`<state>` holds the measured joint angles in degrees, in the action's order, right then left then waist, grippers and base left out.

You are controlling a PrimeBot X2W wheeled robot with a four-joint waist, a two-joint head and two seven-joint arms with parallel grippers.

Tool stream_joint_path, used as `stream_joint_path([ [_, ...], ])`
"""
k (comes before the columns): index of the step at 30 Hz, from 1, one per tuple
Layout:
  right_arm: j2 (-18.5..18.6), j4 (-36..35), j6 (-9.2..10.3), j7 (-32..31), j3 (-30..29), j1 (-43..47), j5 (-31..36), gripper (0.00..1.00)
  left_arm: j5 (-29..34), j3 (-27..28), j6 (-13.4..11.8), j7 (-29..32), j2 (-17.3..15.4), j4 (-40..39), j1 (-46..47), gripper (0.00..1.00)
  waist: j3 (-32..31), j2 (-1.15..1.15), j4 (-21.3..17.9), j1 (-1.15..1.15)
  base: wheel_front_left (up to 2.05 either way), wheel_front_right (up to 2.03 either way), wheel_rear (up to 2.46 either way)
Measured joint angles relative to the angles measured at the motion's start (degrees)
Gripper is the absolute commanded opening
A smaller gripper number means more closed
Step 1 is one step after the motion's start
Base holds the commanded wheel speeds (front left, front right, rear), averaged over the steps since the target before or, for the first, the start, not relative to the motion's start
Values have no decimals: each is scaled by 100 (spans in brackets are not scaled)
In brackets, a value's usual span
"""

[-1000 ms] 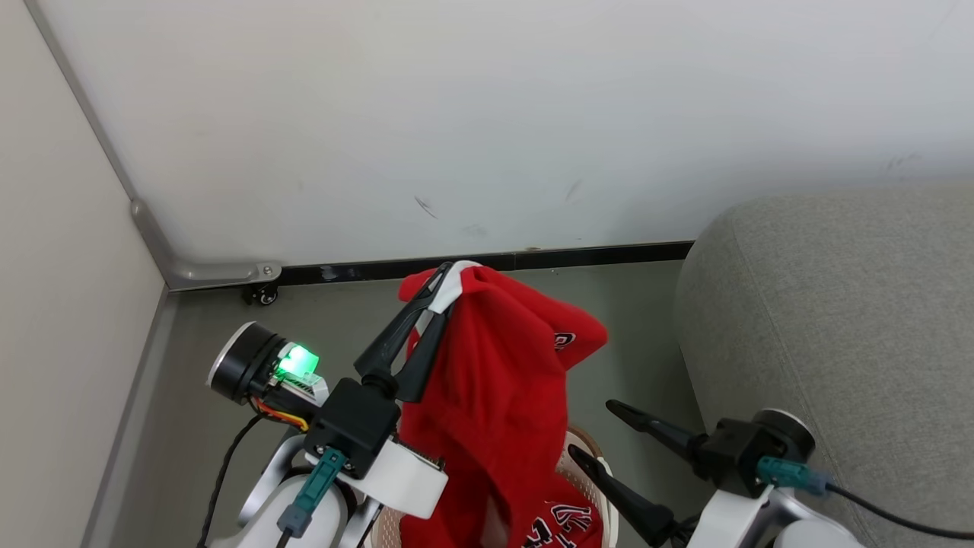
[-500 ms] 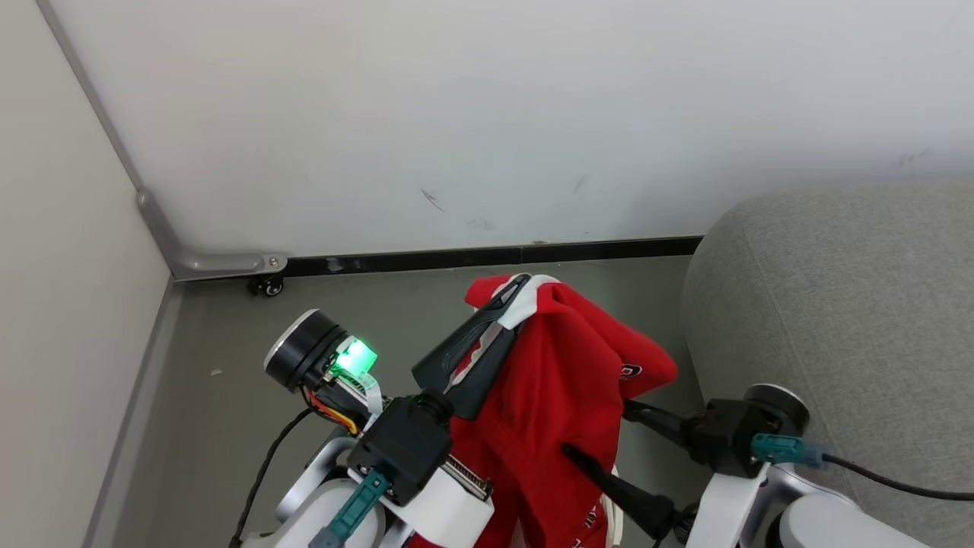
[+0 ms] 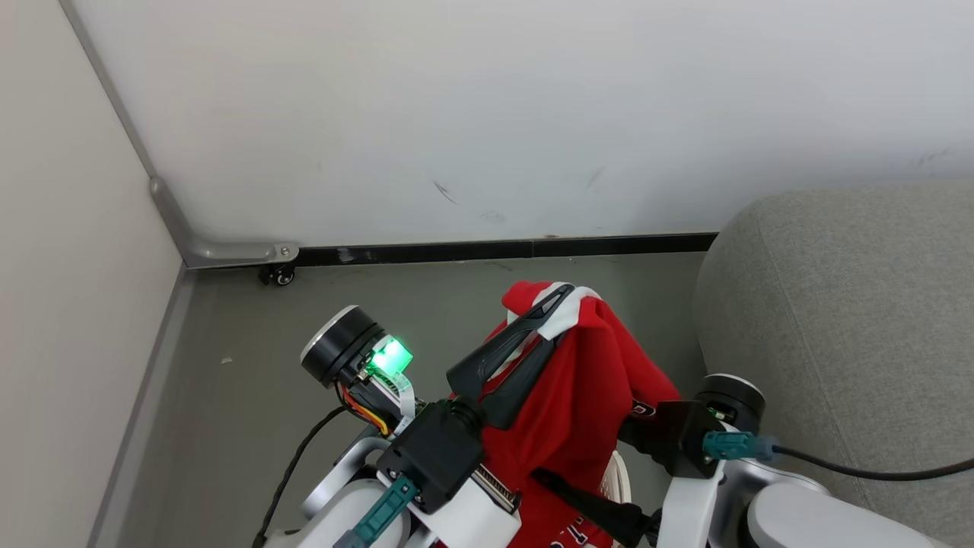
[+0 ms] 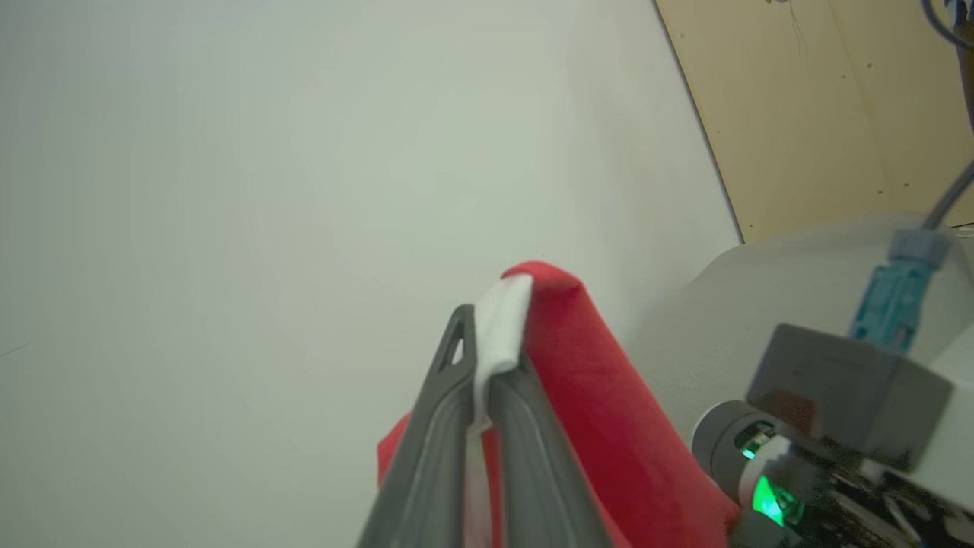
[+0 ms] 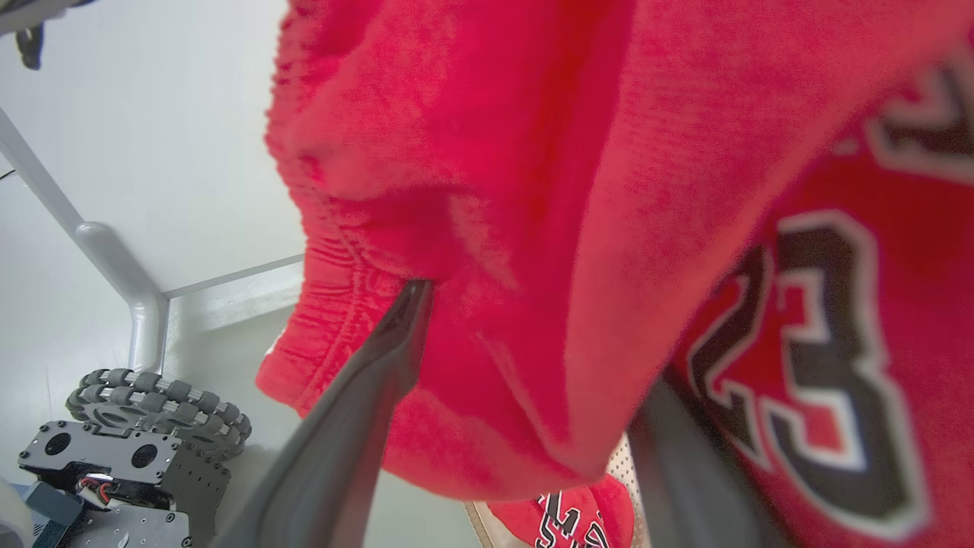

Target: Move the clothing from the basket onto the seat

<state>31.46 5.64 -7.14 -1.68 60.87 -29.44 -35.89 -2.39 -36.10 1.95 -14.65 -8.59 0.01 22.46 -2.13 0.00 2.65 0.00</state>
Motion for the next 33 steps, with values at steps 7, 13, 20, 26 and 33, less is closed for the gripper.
stream_joint_path([
  [7, -92, 99, 0, 189, 410, -277, 58, 0, -102, -3, 43, 12, 26, 135, 1, 0, 20, 0, -8, 0, 0, 0, 0],
  [13, -94, 164, 0, 476, 572, -343, 47, 0, -253, 169, 41, 110, -33, 486, -4, 0, 22, 0, -64, 0, 0, 0, 0],
  [20, 37, 198, 0, 877, 330, -298, -180, 0, -411, 437, 5, 240, -198, 1038, -116, 0, 11, 0, -179, 0, 0, 0, 0],
  [26, 133, 225, 0, 1196, -111, -75, -412, 0, -633, 609, -33, 304, -242, 1385, -313, 10, -14, 0, -319, 0, 0, 0, 0],
  [33, 319, 467, 0, 1381, -803, 33, -501, 0, -815, 668, -42, 312, -240, 1549, -494, 100, -49, 0, -509, 0, 0, 0, 0],
])
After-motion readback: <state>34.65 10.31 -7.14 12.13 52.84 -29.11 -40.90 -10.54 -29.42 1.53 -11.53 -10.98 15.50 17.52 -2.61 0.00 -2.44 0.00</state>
